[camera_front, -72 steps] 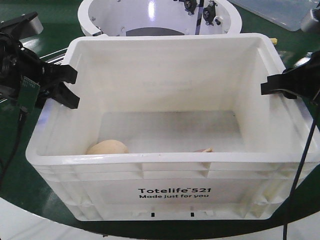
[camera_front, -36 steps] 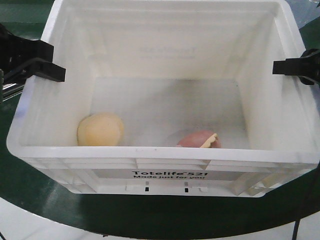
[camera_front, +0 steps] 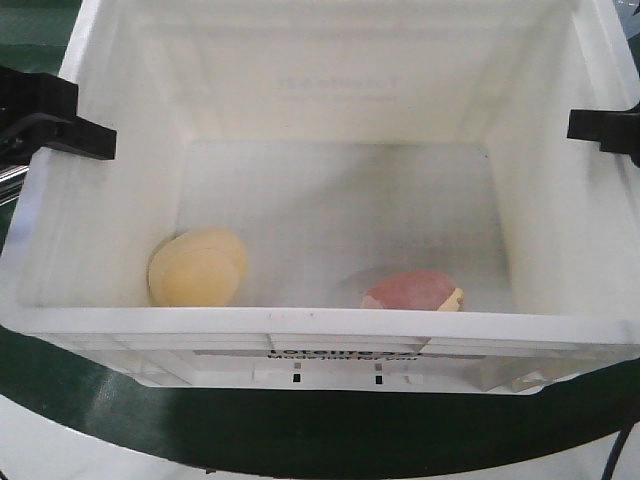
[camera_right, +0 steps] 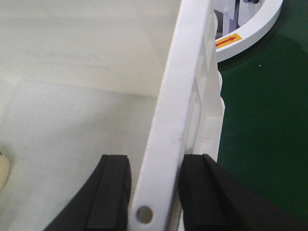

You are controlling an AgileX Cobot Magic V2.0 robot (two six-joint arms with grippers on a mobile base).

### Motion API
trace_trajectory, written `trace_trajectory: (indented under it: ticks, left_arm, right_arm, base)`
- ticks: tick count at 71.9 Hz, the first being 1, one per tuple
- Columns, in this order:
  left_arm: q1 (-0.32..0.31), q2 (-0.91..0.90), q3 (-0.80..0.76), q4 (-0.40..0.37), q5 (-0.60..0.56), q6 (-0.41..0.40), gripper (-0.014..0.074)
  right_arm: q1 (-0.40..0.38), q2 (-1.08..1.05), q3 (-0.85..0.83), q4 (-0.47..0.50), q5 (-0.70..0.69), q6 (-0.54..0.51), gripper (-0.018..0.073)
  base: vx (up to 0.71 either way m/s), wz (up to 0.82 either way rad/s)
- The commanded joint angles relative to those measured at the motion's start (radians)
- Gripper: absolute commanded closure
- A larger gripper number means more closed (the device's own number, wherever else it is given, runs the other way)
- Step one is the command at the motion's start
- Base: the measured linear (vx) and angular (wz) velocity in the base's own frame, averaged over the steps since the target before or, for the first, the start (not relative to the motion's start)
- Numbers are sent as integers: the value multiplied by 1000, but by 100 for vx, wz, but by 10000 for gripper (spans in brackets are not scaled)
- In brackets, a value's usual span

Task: Place moving items into box and shelve
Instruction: 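Lift the white tote off the conveyor with both grippers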

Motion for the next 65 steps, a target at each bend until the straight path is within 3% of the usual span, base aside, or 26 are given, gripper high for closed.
trace_trajectory:
  ticks: [1, 65]
  left_arm:
    - [-4, -43, -38, -104, -114, 16, 598]
    - [-4, -75, -37, -107, -116, 18, 596]
  right_arm:
    - [-1, -41, -44, 89, -105, -22, 565]
    - [-1, -53, -44, 82, -97, -22, 565]
  base:
    - [0, 0]
    - [0, 0]
